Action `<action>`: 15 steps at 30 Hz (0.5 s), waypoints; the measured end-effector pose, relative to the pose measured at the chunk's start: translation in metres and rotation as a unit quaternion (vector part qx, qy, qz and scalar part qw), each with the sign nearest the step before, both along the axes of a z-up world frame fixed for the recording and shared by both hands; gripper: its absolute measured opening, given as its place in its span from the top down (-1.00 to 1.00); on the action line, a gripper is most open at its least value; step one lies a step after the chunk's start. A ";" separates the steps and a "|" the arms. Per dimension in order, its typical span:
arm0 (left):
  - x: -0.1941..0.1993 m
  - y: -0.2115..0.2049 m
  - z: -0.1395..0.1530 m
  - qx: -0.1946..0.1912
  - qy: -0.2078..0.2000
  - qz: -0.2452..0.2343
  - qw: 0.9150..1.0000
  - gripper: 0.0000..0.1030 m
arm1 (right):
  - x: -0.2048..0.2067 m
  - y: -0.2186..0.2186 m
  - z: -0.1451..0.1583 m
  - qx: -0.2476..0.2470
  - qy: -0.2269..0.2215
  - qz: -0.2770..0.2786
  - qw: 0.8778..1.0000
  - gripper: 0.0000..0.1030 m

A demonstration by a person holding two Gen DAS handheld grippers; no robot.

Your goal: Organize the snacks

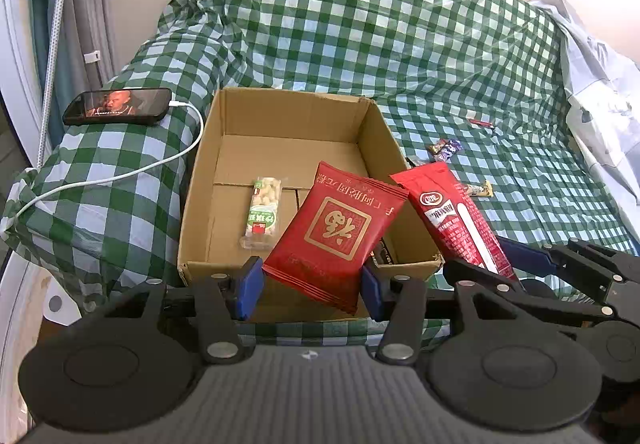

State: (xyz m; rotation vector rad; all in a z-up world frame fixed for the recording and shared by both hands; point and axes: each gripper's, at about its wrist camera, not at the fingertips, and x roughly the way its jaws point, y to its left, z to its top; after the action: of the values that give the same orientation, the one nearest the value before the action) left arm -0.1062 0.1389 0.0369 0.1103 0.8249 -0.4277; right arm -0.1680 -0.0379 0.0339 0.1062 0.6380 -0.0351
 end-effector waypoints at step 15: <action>0.027 0.004 -0.008 0.001 0.011 0.012 1.000 -0.09 | 0.018 -0.002 -0.009 0.004 0.024 -0.004 1.000 0.07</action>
State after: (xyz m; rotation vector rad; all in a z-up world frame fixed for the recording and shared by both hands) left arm -0.0796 0.1431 0.0292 0.0974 0.8485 -0.4059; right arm -0.1503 -0.0396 0.0248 0.1158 0.6861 -0.0439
